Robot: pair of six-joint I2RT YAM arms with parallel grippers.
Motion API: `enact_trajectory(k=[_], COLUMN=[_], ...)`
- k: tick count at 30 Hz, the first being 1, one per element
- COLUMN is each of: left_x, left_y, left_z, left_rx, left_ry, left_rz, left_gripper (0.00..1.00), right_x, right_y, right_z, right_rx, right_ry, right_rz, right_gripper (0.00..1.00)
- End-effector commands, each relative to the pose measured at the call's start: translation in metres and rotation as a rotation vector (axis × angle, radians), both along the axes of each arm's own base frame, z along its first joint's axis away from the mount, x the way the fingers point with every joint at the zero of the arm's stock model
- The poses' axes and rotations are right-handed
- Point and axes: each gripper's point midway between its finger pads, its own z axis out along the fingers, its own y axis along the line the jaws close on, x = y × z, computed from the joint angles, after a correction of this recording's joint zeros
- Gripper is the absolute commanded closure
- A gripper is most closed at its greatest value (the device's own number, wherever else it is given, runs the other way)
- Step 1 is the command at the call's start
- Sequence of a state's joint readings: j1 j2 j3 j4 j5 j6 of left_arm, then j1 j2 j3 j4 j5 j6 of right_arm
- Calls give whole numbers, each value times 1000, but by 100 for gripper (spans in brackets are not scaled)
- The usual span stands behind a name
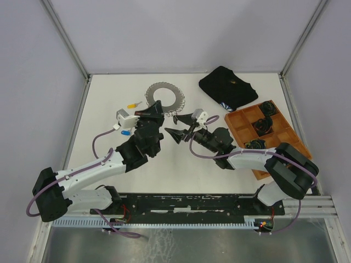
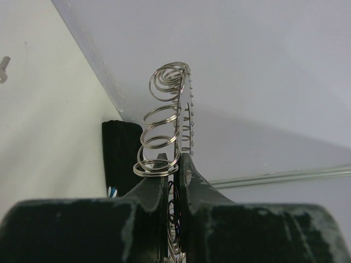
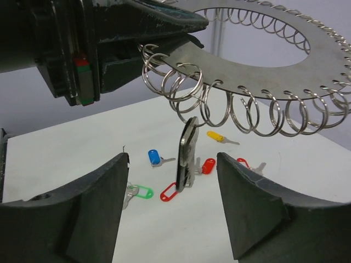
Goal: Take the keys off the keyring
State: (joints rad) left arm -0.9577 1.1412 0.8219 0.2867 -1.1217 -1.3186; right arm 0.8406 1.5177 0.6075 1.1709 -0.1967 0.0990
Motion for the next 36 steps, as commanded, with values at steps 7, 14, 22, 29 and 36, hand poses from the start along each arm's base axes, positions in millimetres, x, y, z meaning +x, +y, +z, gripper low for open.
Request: enact_trajectory(k=[7,14,22,29,36], left_x=[1,1,-2,-4,5], left_y=[-2,-3,9,36,66], left_z=[31,31,25,12,-17], left_rx=[-161,-166,-165,-139,-106], left_ry=[-67,-66,-48,-26,36], left_rz=[8,4,54,149,245], left_gripper=[97,97,97,96,96], right_x=[7,3,-11,-7,-14], right_y=[-4,-3,2,14,12], right_z=[48,54,55,16,-2], right_rx=[114,116,67,-181,-557], right_ry=[-109,-134,-188,79,199], right_rz=[-51,-32,42,185,295], right_gripper=[43,72,100,100,100])
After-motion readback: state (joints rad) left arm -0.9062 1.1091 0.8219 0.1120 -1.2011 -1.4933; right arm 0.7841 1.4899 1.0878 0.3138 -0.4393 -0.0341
